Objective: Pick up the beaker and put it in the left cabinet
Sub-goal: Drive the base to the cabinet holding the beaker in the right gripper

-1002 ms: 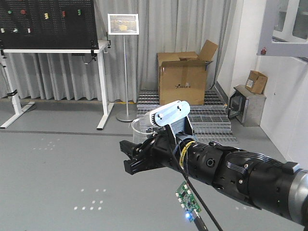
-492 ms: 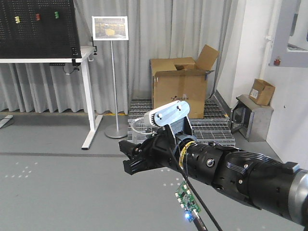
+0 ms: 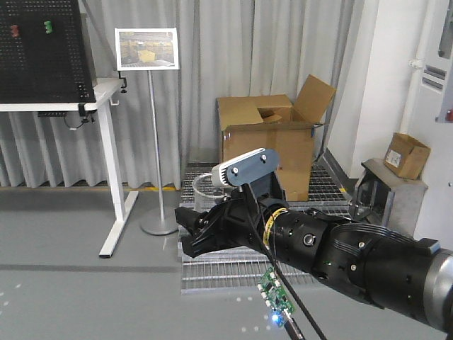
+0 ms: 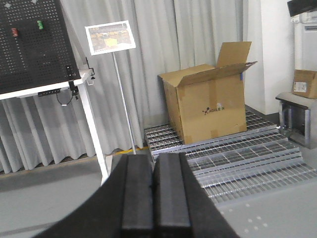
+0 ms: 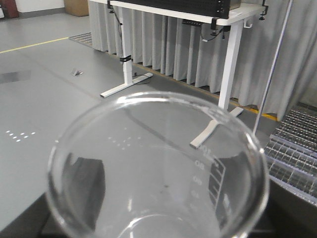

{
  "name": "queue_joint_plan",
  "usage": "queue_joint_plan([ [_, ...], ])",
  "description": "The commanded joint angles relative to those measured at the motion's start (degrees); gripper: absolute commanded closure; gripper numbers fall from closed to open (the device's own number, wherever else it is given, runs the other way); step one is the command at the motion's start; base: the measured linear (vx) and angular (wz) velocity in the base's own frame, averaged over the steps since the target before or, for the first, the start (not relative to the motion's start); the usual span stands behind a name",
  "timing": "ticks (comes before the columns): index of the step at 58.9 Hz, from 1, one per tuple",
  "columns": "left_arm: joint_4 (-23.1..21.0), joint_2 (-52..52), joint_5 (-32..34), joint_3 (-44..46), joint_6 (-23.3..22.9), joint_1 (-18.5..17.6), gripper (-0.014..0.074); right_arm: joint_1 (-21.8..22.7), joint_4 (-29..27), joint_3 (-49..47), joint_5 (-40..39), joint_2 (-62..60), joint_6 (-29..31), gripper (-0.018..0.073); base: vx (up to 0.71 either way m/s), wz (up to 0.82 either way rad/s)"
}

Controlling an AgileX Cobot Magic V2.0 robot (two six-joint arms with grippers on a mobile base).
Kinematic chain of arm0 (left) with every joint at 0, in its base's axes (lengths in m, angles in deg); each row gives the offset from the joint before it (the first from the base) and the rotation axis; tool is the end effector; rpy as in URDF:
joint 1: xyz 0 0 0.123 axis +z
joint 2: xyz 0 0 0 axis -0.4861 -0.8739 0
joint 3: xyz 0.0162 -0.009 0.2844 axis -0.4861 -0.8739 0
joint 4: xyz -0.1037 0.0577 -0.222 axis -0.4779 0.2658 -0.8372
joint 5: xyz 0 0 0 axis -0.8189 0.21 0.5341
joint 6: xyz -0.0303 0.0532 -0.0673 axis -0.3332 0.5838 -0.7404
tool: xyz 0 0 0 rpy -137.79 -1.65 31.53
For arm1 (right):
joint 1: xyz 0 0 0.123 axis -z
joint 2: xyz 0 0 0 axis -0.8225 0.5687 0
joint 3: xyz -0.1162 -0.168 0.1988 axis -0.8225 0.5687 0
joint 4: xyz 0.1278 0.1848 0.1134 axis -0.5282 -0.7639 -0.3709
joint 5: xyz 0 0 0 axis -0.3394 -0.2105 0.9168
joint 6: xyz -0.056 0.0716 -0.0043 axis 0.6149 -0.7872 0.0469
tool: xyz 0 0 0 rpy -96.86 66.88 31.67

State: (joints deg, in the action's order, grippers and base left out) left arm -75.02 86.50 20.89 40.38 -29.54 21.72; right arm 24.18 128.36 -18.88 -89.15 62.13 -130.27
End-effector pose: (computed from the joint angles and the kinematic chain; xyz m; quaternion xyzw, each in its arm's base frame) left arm 0.0564 -0.0073 0.2030 0.0913 0.6776 0.0039 0.7297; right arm 0.3417 0.2258 0.3068 -0.3002 0.7145 0.2056 0.5976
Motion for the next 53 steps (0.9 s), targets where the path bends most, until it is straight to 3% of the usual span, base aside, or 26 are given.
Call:
queue_joint_plan([
  [1,-0.18,1.06,4.28,-0.9,-0.15,-0.03,0.0595,0.22,-0.72,-1.74,-3.34,-2.69,0.11,0.0562,0.61,-0.05],
  [53,-0.18,1.06,4.28,-0.9,-0.15,-0.03,0.0595,0.22,-0.72,-1.74,-3.35,-2.69,0.11,0.0562,0.53,-0.12],
])
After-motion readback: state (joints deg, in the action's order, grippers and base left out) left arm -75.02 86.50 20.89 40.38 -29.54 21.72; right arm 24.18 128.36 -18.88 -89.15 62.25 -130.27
